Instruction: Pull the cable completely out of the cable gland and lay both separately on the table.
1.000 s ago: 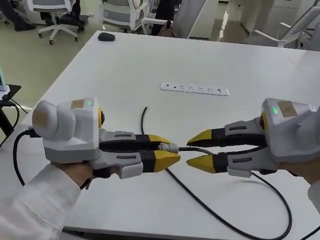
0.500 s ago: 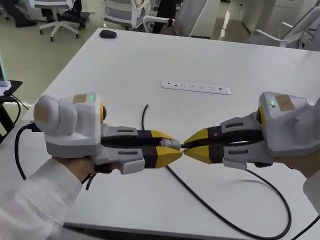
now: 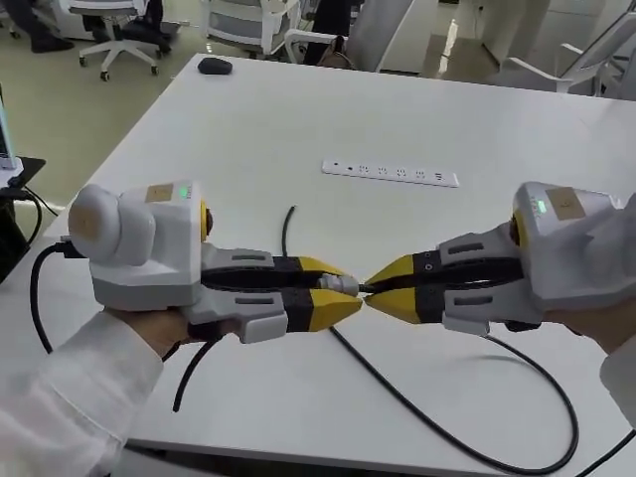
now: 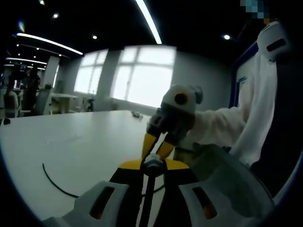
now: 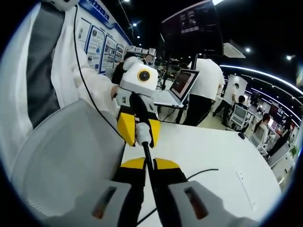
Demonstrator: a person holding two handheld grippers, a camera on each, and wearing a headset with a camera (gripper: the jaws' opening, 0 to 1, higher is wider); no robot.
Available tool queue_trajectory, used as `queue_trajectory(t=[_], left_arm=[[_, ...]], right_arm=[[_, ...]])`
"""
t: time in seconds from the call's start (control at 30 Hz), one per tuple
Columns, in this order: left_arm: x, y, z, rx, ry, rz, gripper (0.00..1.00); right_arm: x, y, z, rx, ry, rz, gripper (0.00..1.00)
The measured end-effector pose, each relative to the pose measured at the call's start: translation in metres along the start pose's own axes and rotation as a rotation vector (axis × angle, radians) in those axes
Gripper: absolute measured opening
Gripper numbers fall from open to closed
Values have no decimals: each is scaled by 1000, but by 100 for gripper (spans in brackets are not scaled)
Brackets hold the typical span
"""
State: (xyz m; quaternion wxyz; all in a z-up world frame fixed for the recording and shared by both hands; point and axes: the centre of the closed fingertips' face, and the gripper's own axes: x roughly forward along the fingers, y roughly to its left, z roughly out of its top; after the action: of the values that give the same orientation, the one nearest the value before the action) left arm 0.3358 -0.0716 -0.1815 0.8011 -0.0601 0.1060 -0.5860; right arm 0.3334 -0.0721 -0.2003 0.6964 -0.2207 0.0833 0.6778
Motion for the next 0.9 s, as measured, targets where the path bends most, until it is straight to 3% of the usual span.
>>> queue_trajectory(t=[0.47,0.9], left_arm=[[-1,3,1,-8,-4,12,17],[0,4,-1,-8,2,14,17]], right_arm=[[-10,-6,-16,40,11,-27,4],[-31,-7,-62,143,61,-88,5]])
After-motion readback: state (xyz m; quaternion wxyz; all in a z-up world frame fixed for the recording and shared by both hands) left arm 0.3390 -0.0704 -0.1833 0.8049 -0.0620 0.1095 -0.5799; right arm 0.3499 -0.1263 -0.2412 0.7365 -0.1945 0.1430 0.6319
